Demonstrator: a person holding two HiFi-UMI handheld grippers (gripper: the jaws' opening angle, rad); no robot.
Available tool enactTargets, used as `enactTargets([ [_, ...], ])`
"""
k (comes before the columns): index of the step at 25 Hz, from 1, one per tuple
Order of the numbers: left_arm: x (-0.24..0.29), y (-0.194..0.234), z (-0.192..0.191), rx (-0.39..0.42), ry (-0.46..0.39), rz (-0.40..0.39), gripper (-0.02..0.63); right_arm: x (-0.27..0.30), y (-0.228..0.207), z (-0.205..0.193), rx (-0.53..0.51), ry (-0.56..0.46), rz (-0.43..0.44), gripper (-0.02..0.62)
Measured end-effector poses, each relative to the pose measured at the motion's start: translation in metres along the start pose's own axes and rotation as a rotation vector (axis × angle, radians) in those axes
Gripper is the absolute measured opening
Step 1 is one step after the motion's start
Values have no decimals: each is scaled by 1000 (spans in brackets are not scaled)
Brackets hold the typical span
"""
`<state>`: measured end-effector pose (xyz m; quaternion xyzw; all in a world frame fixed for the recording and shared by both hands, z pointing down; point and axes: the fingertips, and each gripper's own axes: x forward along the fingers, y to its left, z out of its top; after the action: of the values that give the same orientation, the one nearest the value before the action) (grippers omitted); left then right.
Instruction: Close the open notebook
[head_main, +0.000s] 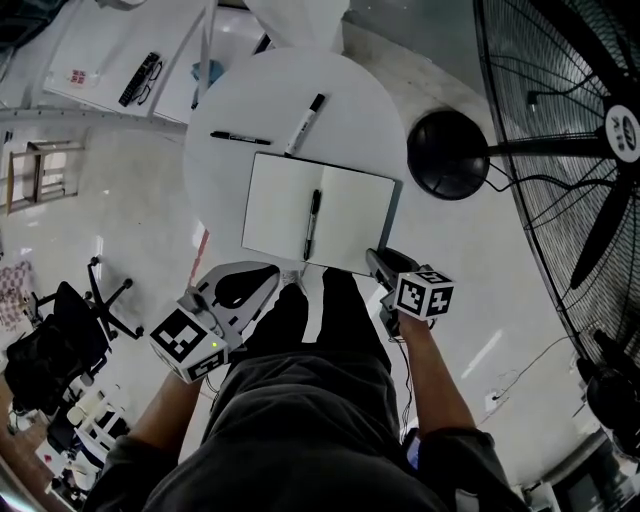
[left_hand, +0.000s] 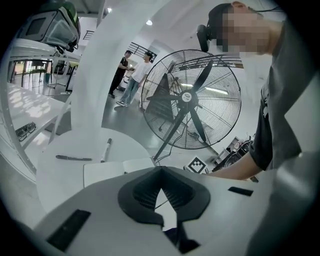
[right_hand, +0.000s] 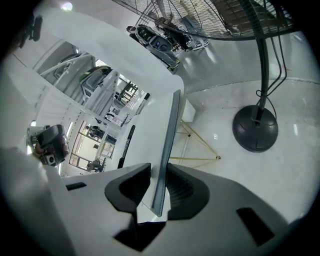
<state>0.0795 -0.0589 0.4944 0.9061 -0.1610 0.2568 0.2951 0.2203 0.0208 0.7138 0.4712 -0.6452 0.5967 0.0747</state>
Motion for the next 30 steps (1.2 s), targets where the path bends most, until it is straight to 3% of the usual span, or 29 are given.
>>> enactTargets([
  [13,-31,7,2,14,-74,-18,14,-21,28,13,-22,-64,-29,43],
  [30,-101,37,-6,8,-192,-10,14,-24,134,35,-140,-97,39,35],
])
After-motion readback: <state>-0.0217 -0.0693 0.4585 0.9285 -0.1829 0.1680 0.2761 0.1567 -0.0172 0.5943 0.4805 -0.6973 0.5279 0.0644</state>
